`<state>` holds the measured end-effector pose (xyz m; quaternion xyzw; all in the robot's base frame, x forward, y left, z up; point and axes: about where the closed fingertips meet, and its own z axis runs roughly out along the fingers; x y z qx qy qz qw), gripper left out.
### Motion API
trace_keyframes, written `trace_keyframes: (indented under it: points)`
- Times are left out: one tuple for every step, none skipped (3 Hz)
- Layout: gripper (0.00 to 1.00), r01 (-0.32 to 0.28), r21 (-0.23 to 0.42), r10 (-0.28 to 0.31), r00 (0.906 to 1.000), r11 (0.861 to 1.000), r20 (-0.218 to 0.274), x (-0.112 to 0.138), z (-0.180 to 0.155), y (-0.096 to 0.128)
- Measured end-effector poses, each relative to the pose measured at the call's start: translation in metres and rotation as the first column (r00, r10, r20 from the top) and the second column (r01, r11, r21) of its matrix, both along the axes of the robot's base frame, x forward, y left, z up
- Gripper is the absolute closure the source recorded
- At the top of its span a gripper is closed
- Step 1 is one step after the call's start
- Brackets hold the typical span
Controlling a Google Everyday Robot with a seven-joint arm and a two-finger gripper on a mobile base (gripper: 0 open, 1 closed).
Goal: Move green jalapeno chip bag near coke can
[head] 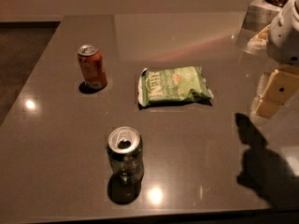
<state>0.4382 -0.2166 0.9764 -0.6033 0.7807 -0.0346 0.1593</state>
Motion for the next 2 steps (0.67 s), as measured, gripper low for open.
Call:
trace_keyframes:
  points:
    - [0.0, 0.0, 0.008, 0.0, 1.0, 1.0, 0.002, 0.009, -0.001, 0.003]
    - [0.0, -0.008, 0.022, 0.008, 0.9999, 1.0, -0.007, 0.033, -0.008, 0.013]
